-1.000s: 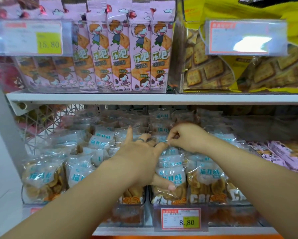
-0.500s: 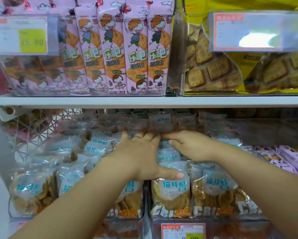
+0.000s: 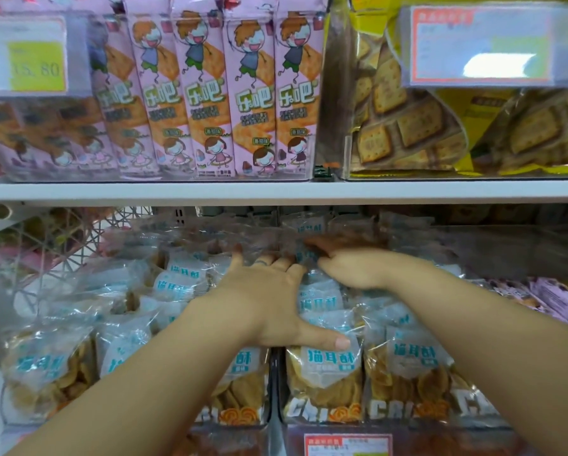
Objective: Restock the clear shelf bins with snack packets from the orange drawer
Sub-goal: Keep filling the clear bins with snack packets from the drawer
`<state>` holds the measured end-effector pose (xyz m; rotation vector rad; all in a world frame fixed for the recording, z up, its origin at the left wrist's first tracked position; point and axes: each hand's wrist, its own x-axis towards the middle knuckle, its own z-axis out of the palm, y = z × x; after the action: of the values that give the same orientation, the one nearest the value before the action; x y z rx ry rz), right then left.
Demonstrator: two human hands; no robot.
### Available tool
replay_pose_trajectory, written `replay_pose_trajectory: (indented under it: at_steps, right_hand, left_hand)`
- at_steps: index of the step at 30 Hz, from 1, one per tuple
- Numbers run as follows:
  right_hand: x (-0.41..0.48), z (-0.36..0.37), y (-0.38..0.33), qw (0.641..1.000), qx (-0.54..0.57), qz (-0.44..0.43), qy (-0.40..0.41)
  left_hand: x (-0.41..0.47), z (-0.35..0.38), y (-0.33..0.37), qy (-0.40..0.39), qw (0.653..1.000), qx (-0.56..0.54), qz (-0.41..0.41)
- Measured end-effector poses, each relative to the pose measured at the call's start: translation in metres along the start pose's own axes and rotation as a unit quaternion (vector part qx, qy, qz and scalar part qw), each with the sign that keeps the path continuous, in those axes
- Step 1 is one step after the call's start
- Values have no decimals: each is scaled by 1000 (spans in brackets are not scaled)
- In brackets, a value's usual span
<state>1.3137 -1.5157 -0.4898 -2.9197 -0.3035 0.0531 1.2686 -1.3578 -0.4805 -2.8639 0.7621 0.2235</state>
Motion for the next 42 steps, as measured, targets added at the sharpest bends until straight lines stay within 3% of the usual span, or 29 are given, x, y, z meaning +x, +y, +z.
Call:
replay_pose_trajectory:
  at_steps: [3, 5, 8, 13, 18, 21, 28, 36, 42]
  right_hand:
    - [-12, -1, -1, 996, 33, -24, 76]
    - [-17, 3, 0, 993, -14, -48, 111]
    - [-18, 5, 1, 996, -43, -44, 59]
    - [-12, -3, 5, 999, 15, -40, -11]
    - [2, -7, 19, 980, 125, 6, 156]
    - [21, 0, 25, 990, 41, 15, 131]
    - [39, -8, 19, 993, 60, -40, 90]
    - [45, 3, 24, 972, 91, -73, 206]
    - [49, 1, 22, 993, 15, -43, 108]
  left_hand:
    - [0, -1, 0, -8, 1000, 1, 1]
    - [0, 0, 0, -9, 1000, 2, 0]
    - [0, 0, 0, -6, 1000, 2, 1]
    - [-1, 1, 0, 1, 1000, -2, 2]
    - [0, 3, -2, -2, 1000, 0, 3]
    - [1, 3, -2, -5, 1000, 5, 4]
    - [1, 5, -3, 0, 1000, 8, 10]
    - [-1, 8, -3, 12, 1000, 2, 14]
    - [0, 8, -4, 11, 1000, 2, 16]
